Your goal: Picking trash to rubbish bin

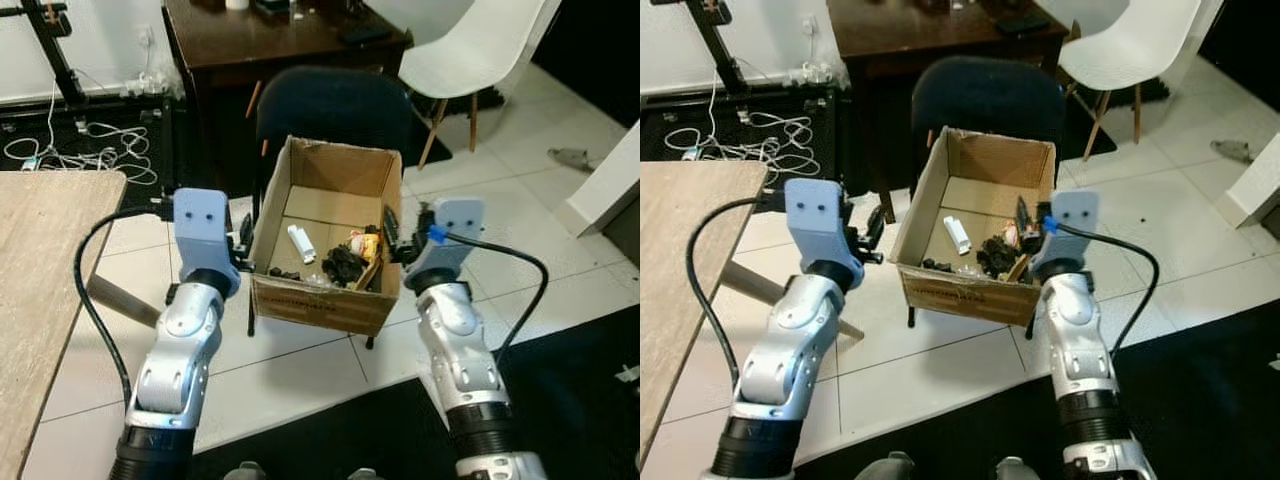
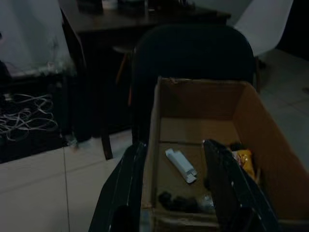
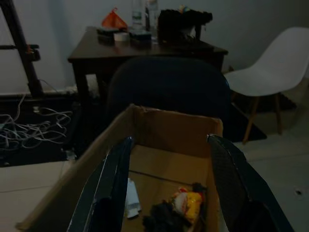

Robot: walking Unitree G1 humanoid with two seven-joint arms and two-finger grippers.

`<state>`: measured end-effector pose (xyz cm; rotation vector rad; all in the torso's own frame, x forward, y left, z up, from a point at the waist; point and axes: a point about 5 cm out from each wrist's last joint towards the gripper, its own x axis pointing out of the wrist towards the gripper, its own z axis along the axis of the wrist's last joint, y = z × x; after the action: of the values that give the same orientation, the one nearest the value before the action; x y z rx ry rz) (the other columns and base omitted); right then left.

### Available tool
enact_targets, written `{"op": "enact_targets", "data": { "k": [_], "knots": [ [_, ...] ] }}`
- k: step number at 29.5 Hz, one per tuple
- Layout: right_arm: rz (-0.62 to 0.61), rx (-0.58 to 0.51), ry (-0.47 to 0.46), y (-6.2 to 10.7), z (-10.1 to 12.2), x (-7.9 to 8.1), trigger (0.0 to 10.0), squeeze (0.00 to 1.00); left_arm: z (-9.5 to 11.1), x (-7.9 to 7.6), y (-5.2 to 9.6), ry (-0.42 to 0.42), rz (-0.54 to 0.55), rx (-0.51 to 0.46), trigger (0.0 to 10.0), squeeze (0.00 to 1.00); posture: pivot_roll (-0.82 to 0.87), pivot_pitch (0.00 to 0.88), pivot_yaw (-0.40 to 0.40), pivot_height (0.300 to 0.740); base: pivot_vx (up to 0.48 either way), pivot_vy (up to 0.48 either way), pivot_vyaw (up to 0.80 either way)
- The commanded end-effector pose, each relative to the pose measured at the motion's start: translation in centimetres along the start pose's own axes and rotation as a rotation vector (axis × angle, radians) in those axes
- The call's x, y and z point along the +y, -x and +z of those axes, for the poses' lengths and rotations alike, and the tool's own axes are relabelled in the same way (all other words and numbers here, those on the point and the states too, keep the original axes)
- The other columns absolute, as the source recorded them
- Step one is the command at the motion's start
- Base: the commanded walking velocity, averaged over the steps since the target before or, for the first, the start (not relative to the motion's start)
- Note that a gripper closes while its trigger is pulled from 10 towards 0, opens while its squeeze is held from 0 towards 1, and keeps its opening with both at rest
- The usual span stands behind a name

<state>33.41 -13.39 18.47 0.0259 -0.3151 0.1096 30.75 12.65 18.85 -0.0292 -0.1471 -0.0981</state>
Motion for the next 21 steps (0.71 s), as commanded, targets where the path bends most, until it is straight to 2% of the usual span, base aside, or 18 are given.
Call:
{"op": "enact_targets", "data": {
  "k": [1, 6, 8, 9, 16, 21],
  "knots": [
    [0.009, 0.024, -0.015, 0.4, -0.3, 0.3, 10.0, 0.00, -0.1, -0.2, 0.4, 0.006, 0.010, 0.002, 10.0, 0.00, 0.09, 0.103, -0.021, 0.740, 0.000, 0.000, 0.00],
    [0.027, 0.046, -0.013, 0.8, -0.3, 0.6, 10.0, 0.00, 0.1, -0.1, 0.6, 0.001, 0.010, 0.003, 10.0, 0.00, 0.09, 0.106, -0.013, 0.740, 0.000, 0.000, 0.00],
    [0.057, 0.053, 0.065, 1.1, -0.2, 0.7, 10.0, 0.00, 0.1, -0.1, 0.7, -0.009, 0.007, 0.005, 10.0, 0.00, 0.09, 0.106, -0.013, 0.740, 0.000, 0.000, 0.00],
    [0.065, 0.063, 0.096, 1.4, -0.3, 0.8, 10.0, 0.00, 0.2, -0.1, 0.7, -0.011, 0.011, 0.003, 10.0, 0.00, 0.09, 0.106, -0.013, 0.740, 0.000, 0.000, 0.59],
    [0.075, 0.060, 0.116, 1.6, 0.0, 0.9, 10.0, 0.00, 0.4, -0.3, 0.4, -0.019, 0.008, -0.009, 10.0, 0.00, 0.08, 0.111, -0.005, 0.740, 0.000, 0.000, 0.77],
    [0.104, 0.039, 0.164, 1.6, 0.5, 1.4, 10.0, 0.00, 0.4, -0.6, 0.5, -0.010, 0.000, -0.008, 10.0, 0.00, 0.08, 0.119, 0.002, 0.740, 0.000, 0.000, 0.80]
  ]
}}
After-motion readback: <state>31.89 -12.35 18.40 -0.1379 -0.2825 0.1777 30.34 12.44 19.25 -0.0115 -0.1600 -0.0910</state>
